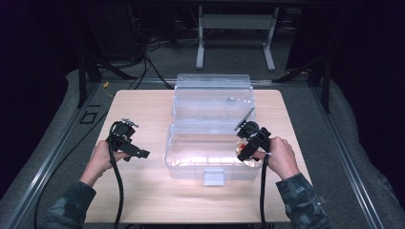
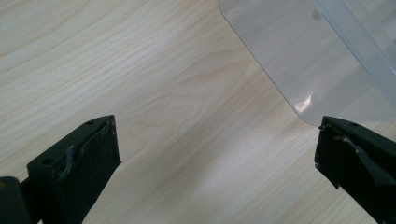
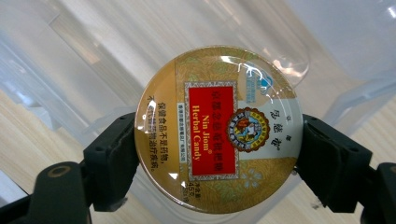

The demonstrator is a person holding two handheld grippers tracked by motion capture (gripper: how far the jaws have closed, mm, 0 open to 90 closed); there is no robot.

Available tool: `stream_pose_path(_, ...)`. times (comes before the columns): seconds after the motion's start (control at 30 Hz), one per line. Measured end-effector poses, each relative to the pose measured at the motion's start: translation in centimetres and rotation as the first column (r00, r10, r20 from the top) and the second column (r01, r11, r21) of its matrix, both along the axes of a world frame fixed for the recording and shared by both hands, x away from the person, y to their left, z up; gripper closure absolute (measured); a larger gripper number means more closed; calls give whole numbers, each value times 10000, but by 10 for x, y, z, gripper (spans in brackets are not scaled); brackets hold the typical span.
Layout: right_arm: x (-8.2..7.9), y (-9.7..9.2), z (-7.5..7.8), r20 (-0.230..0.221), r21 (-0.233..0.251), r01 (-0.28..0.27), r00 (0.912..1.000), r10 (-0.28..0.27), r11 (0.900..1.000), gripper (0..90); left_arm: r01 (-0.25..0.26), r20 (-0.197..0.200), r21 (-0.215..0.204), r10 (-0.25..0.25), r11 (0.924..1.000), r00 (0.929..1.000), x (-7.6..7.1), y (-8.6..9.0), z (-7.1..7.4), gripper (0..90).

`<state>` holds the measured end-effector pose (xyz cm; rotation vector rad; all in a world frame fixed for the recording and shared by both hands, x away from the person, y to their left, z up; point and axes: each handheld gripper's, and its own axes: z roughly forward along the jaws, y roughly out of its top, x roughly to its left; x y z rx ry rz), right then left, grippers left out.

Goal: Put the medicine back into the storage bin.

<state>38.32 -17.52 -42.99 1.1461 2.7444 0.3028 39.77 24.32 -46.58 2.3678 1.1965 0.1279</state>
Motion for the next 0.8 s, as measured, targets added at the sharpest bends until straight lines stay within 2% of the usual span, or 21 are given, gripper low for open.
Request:
stream_pose_path(0.1,1,1,-6,-86,64,11,10000,-10,10000,201,-44,-4,-8,44,10000,10000,0,0,-2,2)
stream_pose_path(0.13,1,1,-8,-68,-59,46,10000,-47,10000,201,-30,-24,-3,30,10000,10000,0,0,-2,2)
stream_pose_path(0.17,1,1,-9,-268,-80,45,9996,-47,10000,201,-28,-33,13,28,10000,10000,0,1,-2,2)
stream_pose_path(0.2,2,0,-12,-257,187,22,9997,-18,9998,201,-29,-36,4,29,10000,10000,0,1,-2,2)
stream_pose_path(0.23,2,0,-13,-264,143,33,9996,-30,9999,201,-23,-27,-1,23,10000,10000,0,0,-2,2)
stream_pose_path(0.27,1,1,-14,-186,-263,98,9998,-103,9996,201,-21,-28,7,21,10000,10000,0,0,-3,2)
stream_pose_path(0.3,1,1,-15,-214,-201,72,9997,-76,9998,201,-12,-36,16,12,10000,10000,0,0,-3,2)
stream_pose_path(0.33,1,0,-18,-367,89,33,9993,-30,10000,201,6,-35,24,-6,10000,10000,0,0,-3,2)
stream_pose_path(0.43,0,1,-21,-392,-73,45,9992,-48,10000,201,9,-44,61,-8,10000,10000,0,-2,-5,2)
stream_pose_path(0.8,-2,-1,-23,-513,-46,85,9986,-88,10000,199,28,-85,115,-27,9999,10000,1,-2,-5,2)
